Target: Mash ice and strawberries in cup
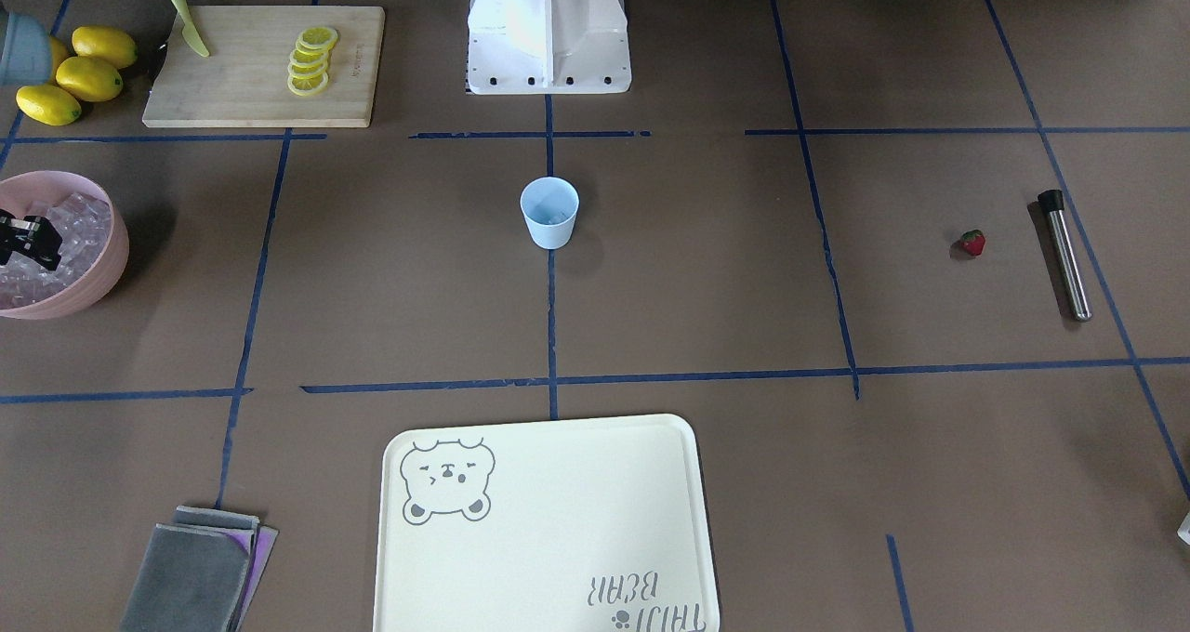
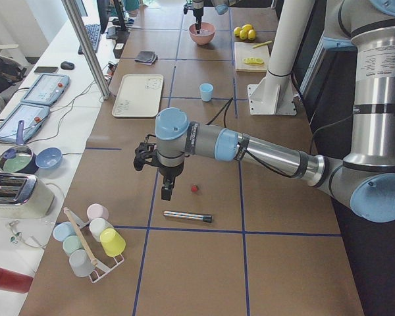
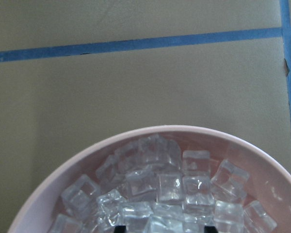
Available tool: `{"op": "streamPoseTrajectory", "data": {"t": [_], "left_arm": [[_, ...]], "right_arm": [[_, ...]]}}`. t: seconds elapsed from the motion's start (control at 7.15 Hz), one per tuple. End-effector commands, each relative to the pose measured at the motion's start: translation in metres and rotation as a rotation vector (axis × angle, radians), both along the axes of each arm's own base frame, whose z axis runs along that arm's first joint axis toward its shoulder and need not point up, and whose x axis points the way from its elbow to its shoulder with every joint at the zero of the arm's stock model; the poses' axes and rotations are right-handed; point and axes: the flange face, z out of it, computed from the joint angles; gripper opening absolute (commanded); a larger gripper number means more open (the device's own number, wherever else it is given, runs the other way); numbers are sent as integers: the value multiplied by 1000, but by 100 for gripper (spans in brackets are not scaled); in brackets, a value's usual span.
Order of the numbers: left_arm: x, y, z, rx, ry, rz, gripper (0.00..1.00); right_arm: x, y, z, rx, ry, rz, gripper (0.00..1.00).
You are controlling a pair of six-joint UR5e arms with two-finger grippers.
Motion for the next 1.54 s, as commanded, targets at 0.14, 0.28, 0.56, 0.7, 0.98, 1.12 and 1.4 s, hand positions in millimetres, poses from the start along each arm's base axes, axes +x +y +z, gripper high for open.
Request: {"op": "streamPoseTrajectory", "data": {"t": [0.14, 0.28, 0.56, 0.7, 0.98, 1.12, 1.4], "left_arm": [[0, 0, 0, -1, 0, 0, 100], [0, 0, 0, -2, 2, -1, 100], [0, 0, 0, -3, 2, -1, 100], [0, 1, 1, -5, 2, -1, 100], [0, 2, 4, -10, 2, 0, 100], [0, 3, 4, -11, 2, 0, 100], [0, 2, 9, -20, 2, 0, 100]], "right_arm": [[2, 1, -3, 6, -5, 0, 0], [4, 2, -14, 22, -14, 3, 0], [29, 18, -68, 64, -34, 36, 0], [38, 24, -112, 66, -32, 47, 0], [-6, -9, -208, 96, -52, 5, 0], [-45, -18, -256, 105, -57, -46, 0], [-126, -2, -338, 79, -82, -117, 0]]}}
